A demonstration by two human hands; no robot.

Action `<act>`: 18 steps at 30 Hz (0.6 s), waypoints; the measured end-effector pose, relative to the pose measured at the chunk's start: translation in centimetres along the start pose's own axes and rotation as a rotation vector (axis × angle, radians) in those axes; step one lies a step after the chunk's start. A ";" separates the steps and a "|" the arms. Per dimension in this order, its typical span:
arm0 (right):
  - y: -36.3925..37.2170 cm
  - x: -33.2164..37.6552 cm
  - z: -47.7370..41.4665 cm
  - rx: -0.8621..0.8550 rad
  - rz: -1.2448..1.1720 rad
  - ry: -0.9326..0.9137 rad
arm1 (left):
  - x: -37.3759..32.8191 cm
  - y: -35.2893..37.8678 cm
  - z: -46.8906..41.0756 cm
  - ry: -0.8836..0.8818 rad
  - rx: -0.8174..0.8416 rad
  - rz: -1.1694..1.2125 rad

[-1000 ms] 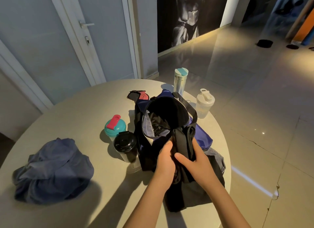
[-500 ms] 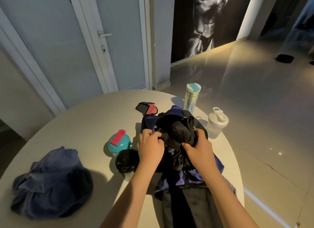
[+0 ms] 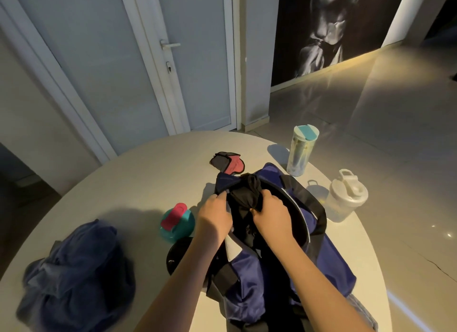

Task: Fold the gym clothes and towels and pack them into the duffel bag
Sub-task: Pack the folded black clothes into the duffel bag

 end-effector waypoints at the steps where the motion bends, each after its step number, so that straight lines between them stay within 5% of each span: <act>1: 0.7 0.2 -0.4 -0.003 0.025 -0.014 | 0.0 0.1 0.0 -0.003 0.002 0.004; 11: 5.0 -1.4 -1.1 0.047 0.222 -0.052 | 0.5 1.7 0.1 0.105 -0.131 -0.055; 18: -0.5 -2.7 1.8 -0.371 0.282 -0.385 | -1.0 2.8 0.7 0.300 -0.276 -0.481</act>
Point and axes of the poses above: each hand's wrist, its own z-axis away from the middle knuckle, its own y-axis out of the palm, x = y × z, the point moved 1 cm from there along -z, towards the middle knuckle, and after that the axes turned 11 degrees about -x, right-handed, at the moved point
